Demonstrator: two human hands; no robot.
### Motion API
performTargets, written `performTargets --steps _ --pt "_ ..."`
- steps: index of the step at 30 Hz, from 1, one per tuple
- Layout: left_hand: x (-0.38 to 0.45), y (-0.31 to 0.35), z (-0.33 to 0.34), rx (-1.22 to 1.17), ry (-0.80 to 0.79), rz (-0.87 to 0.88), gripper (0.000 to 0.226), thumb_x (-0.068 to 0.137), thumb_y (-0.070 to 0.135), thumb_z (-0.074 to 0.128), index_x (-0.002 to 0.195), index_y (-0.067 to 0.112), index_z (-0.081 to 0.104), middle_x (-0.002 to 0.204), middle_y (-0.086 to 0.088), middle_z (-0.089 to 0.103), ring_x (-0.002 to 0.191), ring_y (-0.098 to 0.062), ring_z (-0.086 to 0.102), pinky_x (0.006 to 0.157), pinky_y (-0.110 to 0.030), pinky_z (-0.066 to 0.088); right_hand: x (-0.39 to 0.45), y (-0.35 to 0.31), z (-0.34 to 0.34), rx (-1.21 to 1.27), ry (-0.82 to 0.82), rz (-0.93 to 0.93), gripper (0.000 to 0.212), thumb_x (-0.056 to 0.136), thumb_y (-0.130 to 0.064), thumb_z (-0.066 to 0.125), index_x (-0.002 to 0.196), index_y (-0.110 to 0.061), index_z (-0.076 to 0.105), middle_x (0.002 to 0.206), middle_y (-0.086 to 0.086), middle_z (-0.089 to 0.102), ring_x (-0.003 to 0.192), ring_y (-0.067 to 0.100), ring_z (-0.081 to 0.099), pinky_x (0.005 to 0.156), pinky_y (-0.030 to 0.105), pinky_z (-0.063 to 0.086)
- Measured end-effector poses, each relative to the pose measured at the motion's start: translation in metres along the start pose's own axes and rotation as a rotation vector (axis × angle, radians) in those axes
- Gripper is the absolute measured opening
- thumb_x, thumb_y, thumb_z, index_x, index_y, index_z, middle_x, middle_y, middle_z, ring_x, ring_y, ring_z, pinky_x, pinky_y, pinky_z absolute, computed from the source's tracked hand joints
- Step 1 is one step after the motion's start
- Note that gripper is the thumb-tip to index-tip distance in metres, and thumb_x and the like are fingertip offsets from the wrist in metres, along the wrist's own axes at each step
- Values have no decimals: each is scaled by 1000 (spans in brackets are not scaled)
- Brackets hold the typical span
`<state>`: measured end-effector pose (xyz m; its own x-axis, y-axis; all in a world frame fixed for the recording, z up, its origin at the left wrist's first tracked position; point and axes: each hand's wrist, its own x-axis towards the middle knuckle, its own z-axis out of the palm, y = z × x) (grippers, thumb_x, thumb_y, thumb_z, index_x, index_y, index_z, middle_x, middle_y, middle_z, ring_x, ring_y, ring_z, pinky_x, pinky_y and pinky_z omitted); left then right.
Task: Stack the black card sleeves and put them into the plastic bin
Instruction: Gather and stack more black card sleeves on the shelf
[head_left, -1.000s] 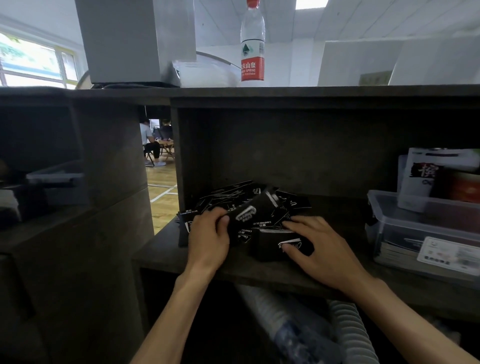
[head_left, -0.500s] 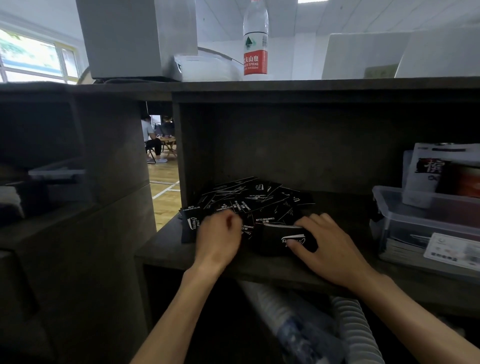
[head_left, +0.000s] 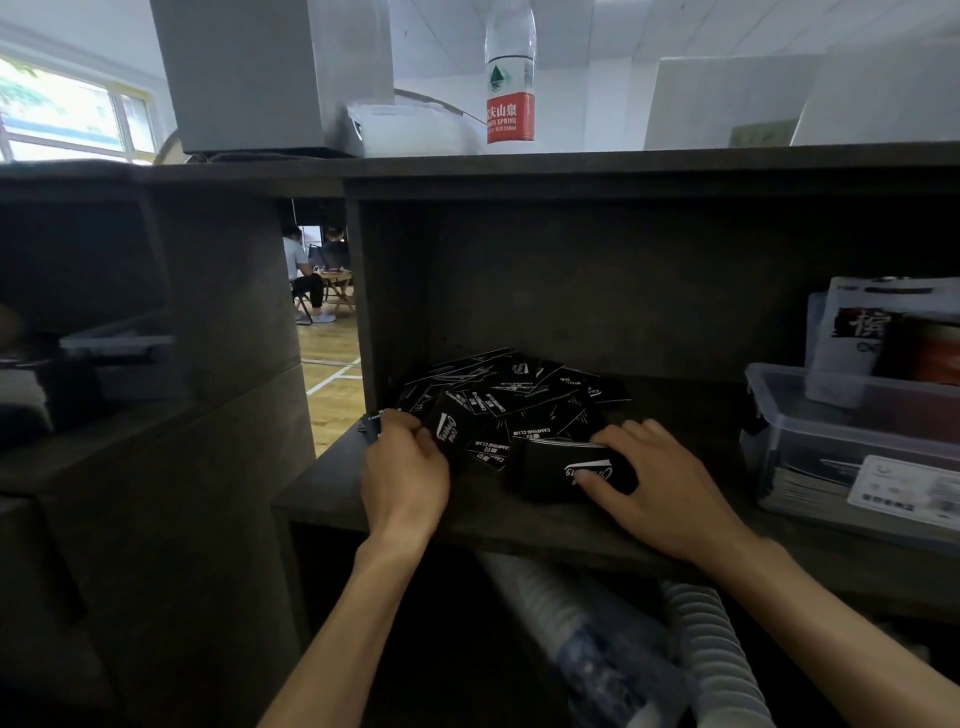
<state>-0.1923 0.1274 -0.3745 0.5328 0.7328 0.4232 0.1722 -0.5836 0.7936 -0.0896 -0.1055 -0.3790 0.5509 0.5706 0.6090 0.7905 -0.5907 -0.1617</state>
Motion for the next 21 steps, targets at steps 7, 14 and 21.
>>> performTargets --steps 7,14,21 --pt "-12 10 -14 -35 163 354 14 97 15 54 100 23 65 91 13 61 80 -2 52 59 -6 37 -1 1 0 45 19 21 57 83 -65 52 132 -37 52 118 -23 54 112 -1 46 83 21 43" --pt "-15 30 26 -477 -343 140 28 99 8 47 86 23 67 88 8 66 84 1 58 67 -4 40 -1 1 1 87 1 16 62 83 -62 53 139 -38 44 135 -20 47 126 0 41 95 24 42" --pt "-24 50 62 -428 -482 53 22 101 32 47 106 18 63 103 5 62 97 -10 59 82 -21 43 4 -2 -2 24 -16 -3 35 81 -58 55 108 -35 54 98 -19 50 94 3 47 72 25 45"
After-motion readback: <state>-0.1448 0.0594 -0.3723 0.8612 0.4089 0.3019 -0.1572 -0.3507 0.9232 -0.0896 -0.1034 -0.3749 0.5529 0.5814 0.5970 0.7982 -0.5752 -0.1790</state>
